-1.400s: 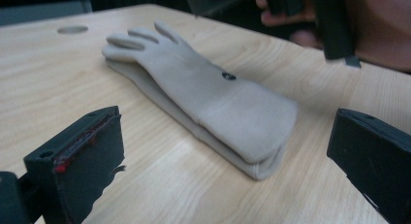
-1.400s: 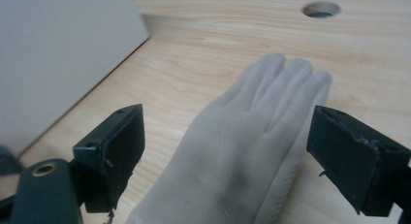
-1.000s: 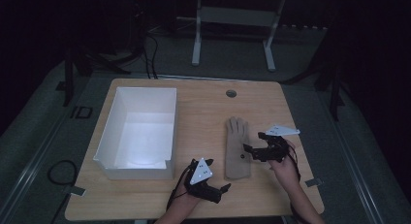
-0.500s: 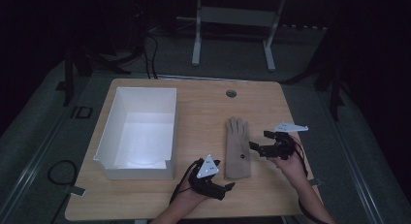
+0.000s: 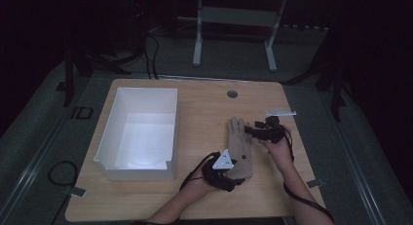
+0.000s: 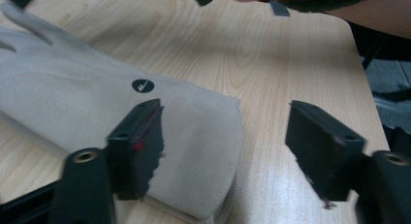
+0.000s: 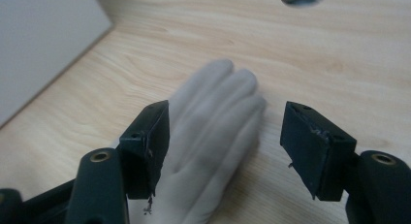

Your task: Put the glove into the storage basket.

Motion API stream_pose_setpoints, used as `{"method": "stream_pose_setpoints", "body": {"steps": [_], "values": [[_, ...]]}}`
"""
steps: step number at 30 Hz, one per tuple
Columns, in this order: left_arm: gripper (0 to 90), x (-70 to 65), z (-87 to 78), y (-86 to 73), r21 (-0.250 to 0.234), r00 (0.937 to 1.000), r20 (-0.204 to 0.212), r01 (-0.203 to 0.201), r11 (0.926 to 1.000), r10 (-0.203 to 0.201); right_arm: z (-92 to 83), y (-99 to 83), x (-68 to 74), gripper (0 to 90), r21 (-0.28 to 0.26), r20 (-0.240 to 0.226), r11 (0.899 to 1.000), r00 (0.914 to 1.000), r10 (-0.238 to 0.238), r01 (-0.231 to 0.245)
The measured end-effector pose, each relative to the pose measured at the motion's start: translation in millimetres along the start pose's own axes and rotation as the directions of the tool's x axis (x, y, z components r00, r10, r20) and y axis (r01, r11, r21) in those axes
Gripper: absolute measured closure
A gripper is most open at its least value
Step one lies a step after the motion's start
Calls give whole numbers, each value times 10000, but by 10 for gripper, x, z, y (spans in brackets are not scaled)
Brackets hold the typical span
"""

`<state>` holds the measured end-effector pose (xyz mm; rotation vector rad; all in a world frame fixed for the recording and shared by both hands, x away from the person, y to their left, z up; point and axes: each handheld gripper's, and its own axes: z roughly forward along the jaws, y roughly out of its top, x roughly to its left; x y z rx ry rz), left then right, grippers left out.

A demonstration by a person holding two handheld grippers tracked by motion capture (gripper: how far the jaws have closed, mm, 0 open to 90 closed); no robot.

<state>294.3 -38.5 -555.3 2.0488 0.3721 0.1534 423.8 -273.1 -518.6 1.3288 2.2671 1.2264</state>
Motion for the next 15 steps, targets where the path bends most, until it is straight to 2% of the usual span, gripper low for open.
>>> {"method": "stream_pose_setpoints", "body": {"steps": [6,8,10,13,15], "values": [[383,87,28,-7,459,9993,383,25,9989,-42,208,-93,-118,330,622,-225,9950,9966,798,-783],[391,107,23,-26,509,9989,454,75,9987,-98,263,-117,-98,320,797,-116,9950,9981,608,-597],[392,121,15,-47,576,9989,447,106,9983,-132,313,-127,-97,313,940,-338,9920,9956,879,-844],[393,125,8,-72,655,9985,524,131,9978,-165,362,-117,-88,313,1154,-342,9904,9961,811,-767],[395,127,8,-86,681,9984,541,128,9976,-165,407,-116,-90,396,1400,-796,9868,9925,927,-810]]}}
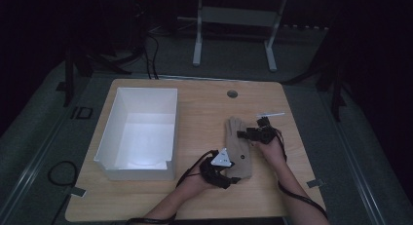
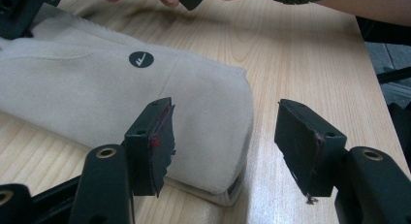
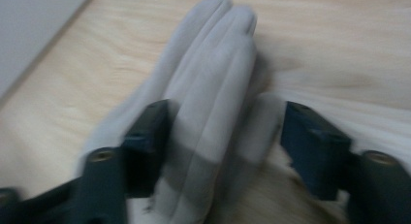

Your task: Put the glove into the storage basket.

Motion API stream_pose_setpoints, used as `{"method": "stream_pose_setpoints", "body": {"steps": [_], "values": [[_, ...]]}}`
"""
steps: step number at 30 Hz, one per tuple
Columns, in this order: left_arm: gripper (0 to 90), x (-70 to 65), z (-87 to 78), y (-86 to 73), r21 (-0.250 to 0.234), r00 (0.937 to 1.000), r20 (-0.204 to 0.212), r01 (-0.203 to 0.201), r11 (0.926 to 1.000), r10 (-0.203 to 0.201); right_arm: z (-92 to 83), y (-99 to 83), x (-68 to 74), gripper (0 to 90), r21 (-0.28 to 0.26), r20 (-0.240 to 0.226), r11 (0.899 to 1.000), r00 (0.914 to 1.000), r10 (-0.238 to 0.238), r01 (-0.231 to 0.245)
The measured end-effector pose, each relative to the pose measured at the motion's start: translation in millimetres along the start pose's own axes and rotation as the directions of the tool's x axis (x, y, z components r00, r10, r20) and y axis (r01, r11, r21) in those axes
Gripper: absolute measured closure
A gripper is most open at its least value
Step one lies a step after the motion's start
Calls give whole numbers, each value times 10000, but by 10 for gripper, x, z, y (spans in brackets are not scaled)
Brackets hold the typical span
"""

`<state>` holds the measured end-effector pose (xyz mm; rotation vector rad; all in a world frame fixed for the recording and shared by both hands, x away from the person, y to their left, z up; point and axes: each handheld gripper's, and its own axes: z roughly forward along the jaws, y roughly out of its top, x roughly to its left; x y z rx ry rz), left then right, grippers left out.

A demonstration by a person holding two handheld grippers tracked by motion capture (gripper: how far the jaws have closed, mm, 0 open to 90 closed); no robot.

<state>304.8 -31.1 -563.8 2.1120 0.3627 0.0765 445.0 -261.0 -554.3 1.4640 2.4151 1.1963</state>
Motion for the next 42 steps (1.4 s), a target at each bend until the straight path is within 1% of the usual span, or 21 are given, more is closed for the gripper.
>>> {"method": "stream_pose_setpoints", "body": {"steps": [2,3,5,8,11,14,16,19,23,25,27,29,31,33,35,36,37,38,39,40,42], "values": [[395,3,5,-16,3,10000,-24,27,10000,-27,30,-3,10,531,142,-529,9998,9985,112,-104],[395,2,9,-24,14,10000,-29,-4,10000,4,26,0,35,586,146,-614,9999,9981,-43,52],[395,-1,21,-39,92,10000,-50,-30,10000,30,11,13,130,650,174,-170,9976,9976,-667,670],[395,-22,34,-55,200,9996,-107,-255,9995,257,16,25,231,662,234,349,9929,9925,-1172,1164],[392,-55,52,-59,515,9957,-379,-827,9952,847,20,24,246,664,213,422,9937,9930,-1105,1097],[395,-78,93,-59,1113,9880,-568,-1370,9843,1439,17,26,238,669,229,368,9944,9939,-1035,1027],[409,-80,110,-50,1209,9860,-610,-1469,9817,1550,17,26,238,671,234,373,9943,9938,-1051,1042],[477,-32,116,-34,1166,9906,-556,-1178,9862,1249,18,24,244,674,215,406,9941,9934,-1070,1062],[623,60,112,-48,897,9959,-532,-680,9936,730,21,24,252,682,215,430,9936,9928,-1115,1106],[684,133,106,-45,741,9993,-352,104,9972,-78,23,25,255,691,206,427,9931,9923,-1159,1151],[783,198,100,-39,738,9965,-454,731,9946,-699,28,29,247,695,192,336,9940,9936,-1083,1077],[840,247,101,-30,770,9933,-228,1144,9904,-1130,30,32,248,706,173,333,9946,9941,-1031,1026],[840,234,101,-7,912,9943,-267,1055,9902,-1035,31,34,263,708,162,414,9938,9930,-1109,1103],[848,174,100,24,1117,9973,-464,622,9918,-573,30,31,274,711,149,472,9935,9924,-1137,1131],[808,120,91,36,1078,9992,-301,301,9937,-270,31,29,276,711,147,462,9932,9921,-1164,1159],[724,90,94,28,937,9993,21,370,9949,-373,31,30,277,711,155,466,9932,9922,-1159,1153],[536,77,96,18,821,9980,317,514,9953,-542,31,32,282,710,177,506,9931,9919,-1169,1161],[474,62,100,6,813,9967,526,569,9951,-613,32,33,284,710,187,522,9930,9917,-1172,1164],[456,35,106,-6,849,9984,339,417,9955,-447,32,34,286,710,200,529,9932,9919,-1158,1149],[485,13,107,-14,901,9998,69,187,9958,-194,32,35,291,710,203,549,9931,9917,-1162,1152],[514,8,107,-13,885,9998,7,219,9958,-220,32,35,295,710,207,579,9929,9913,-1182,1172]]}}
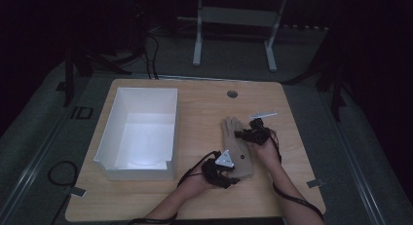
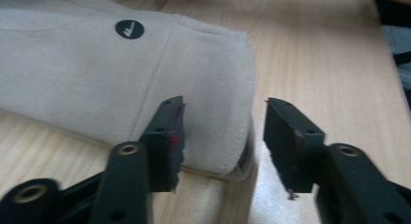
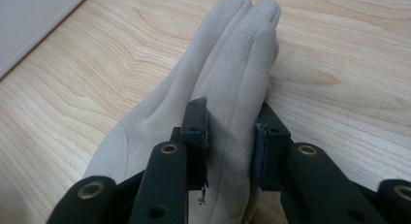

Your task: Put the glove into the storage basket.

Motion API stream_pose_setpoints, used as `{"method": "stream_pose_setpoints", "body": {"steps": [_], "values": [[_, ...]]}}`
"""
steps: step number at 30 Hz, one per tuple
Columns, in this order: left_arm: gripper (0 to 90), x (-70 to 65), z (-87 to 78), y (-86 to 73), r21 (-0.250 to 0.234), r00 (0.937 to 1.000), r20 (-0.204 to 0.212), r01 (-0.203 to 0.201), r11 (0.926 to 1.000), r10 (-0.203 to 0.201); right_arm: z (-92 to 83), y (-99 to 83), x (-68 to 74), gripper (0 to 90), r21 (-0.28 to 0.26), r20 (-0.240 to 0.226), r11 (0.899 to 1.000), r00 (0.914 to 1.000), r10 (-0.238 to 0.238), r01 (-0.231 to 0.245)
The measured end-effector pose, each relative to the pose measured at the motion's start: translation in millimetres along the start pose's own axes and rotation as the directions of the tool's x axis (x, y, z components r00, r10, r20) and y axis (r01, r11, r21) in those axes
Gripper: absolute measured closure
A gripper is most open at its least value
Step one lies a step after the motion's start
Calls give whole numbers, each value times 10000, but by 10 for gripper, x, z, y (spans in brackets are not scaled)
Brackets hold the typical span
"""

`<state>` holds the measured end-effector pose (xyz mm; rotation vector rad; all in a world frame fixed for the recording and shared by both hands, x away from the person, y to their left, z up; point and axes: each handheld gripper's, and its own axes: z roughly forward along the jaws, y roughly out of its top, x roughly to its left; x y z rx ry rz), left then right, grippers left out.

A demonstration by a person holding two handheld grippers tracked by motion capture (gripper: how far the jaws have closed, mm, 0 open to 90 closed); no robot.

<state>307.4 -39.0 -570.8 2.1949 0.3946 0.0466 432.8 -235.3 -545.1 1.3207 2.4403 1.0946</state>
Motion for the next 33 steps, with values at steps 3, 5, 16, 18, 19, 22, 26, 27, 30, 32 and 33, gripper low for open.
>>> {"method": "stream_pose_setpoints", "body": {"steps": [3,5,16,18,19,22,26,27,30,32,33], "values": [[538,-52,27,11,286,9964,-455,-703,9971,715,2,3,11,709,8,87,10000,9999,-89,89],[549,-77,35,3,322,9923,-745,-967,9948,988,2,2,12,709,4,88,10000,9999,-83,83],[854,56,19,26,198,9972,-750,10,9998,5,2,-2,0,712,-21,33,10000,10000,86,-86],[858,76,8,44,199,9973,-702,215,9996,-200,1,5,3,720,3,40,9999,9999,106,-106],[859,81,4,53,218,9973,-682,303,9993,-287,-3,9,3,724,-26,41,9999,9999,112,-112],[862,74,-18,74,234,9973,-704,213,9995,-196,-7,10,7,728,-72,57,9999,9999,134,-134],[866,53,-91,150,191,9977,-671,102,9998,-89,-28,30,0,737,-180,-147,9994,9994,306,-308],[866,50,-98,164,283,9973,-733,-2,9996,23,-34,37,4,737,-185,-138,9995,9995,271,-273],[866,35,-99,175,330,9969,-776,-133,9994,158,-42,49,12,738,-211,-123,9994,9995,285,-287],[867,24,-105,179,335,9963,-827,-187,9993,214,-44,47,8,738,-237,-158,9992,9994,322,-326],[868,21,-114,184,237,9975,-696,-96,9997,112,-49,45,6,738,-268,-119,9990,9993,342,-346]]}}
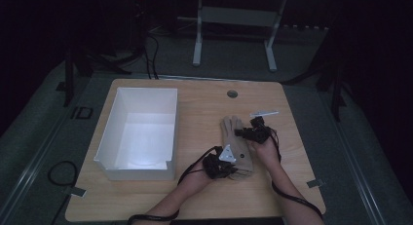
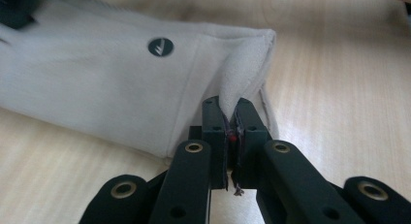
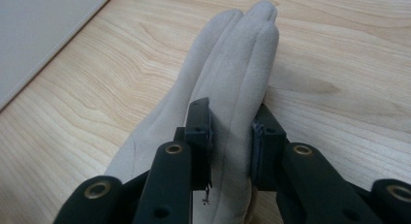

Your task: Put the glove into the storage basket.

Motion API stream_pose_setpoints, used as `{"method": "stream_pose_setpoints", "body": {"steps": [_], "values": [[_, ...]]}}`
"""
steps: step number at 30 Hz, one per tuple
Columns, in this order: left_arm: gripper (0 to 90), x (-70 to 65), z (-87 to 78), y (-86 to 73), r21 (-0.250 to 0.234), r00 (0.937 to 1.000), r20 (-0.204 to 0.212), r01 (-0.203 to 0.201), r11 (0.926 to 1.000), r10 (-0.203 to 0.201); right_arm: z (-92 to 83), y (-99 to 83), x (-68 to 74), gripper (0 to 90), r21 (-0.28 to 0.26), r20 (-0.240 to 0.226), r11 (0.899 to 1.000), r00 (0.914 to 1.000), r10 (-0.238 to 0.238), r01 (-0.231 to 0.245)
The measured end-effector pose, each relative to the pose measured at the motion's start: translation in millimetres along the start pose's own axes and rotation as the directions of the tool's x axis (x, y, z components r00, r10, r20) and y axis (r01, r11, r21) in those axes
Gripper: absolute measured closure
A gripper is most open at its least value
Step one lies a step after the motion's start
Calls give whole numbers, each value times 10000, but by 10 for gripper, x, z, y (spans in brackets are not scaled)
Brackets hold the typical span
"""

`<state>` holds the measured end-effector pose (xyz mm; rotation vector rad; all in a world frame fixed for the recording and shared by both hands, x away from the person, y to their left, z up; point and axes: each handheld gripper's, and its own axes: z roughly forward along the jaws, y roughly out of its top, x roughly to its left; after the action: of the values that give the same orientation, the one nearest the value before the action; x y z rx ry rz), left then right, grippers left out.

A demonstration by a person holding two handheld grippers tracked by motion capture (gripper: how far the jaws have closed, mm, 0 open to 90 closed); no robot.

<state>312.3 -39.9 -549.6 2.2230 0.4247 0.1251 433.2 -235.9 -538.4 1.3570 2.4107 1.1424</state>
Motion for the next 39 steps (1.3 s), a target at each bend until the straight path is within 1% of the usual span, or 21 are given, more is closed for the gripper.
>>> {"method": "stream_pose_setpoints", "body": {"steps": [1,2,4,5,6,8,9,13,14,16,17,23,24,27,28,29,32,35,37,38,39], "values": [[868,-9,-16,9,-63,9999,-154,-42,10000,41,-5,0,-8,739,-2,-52,10000,10000,45,-45],[868,-10,-31,20,-77,9998,-172,-36,10000,35,-13,1,-14,738,-68,-139,9998,9997,179,-180],[869,-14,-61,40,-142,9998,-201,-50,9999,47,-30,9,-19,739,-91,-112,9998,9998,174,-175],[869,-8,-73,53,-85,10000,-53,-14,10000,14,-41,15,-18,739,-135,-140,9997,9997,210,-212],[869,-23,-85,62,-73,9997,-184,-163,9998,162,-55,25,-14,739,-160,-137,9996,9996,227,-230],[869,-31,-107,89,7,9997,-138,-207,9998,207,-84,44,2,739,-245,-136,9995,9997,186,-189],[869,-39,-127,105,27,9989,-284,-362,9993,363,-92,51,4,740,-277,-211,9994,9996,193,-199],[869,-28,-216,183,85,9993,-162,-321,9994,323,-169,107,23,740,-565,-447,9976,9983,375,-400],[869,-28,-216,183,85,9993,-162,-321,9994,323,-185,122,28,740,-599,-489,9974,9981,366,-395],[869,-13,-306,239,201,9985,-305,-442,9988,448,-234,163,45,740,-744,-524,9964,9980,356,-395],[868,-13,-337,257,142,9982,-410,-426,9990,431,-257,186,53,740,-770,-520,9965,9982,291,-331],[868,4,-490,368,213,9976,-514,-446,9988,457,-414,330,100,740,-1105,-630,9933,9976,278,-347],[868,6,-550,421,301,9969,-555,-536,9981,552,-442,354,111,740,-1166,-618,9926,9978,256,-327],[868,4,-608,472,275,9966,-592,-555,9981,570,-496,405,137,740,-1258,-632,9917,9978,176,-254],[868,-9,-661,524,319,9950,-727,-657,9973,679,-555,463,166,740,-1341,-662,9907,9977,125,-213],[868,-9,-661,524,319,9950,-727,-657,9973,679,-555,463,166,740,-1341,-662,9907,9977,125,-213],[867,-13,-767,612,380,9939,-780,-751,9965,779,-645,553,216,740,-1546,-746,9878,9972,80,-195],[868,1,-858,658,411,9927,-856,-815,9958,848,-699,623,258,739,-1667,-794,9858,9968,59,-191],[868,13,-919,679,379,9933,-852,-750,9965,780,-727,673,289,740,-1745,-842,9845,9964,29,-176],[867,15,-957,688,335,9921,-966,-776,9964,805,-734,691,299,740,-1762,-880,9842,9961,7,-163],[868,15,-957,688,335,9921,-966,-776,9964,805,-746,719,314,740,-1830,-929,9829,9957,14,-184]]}}
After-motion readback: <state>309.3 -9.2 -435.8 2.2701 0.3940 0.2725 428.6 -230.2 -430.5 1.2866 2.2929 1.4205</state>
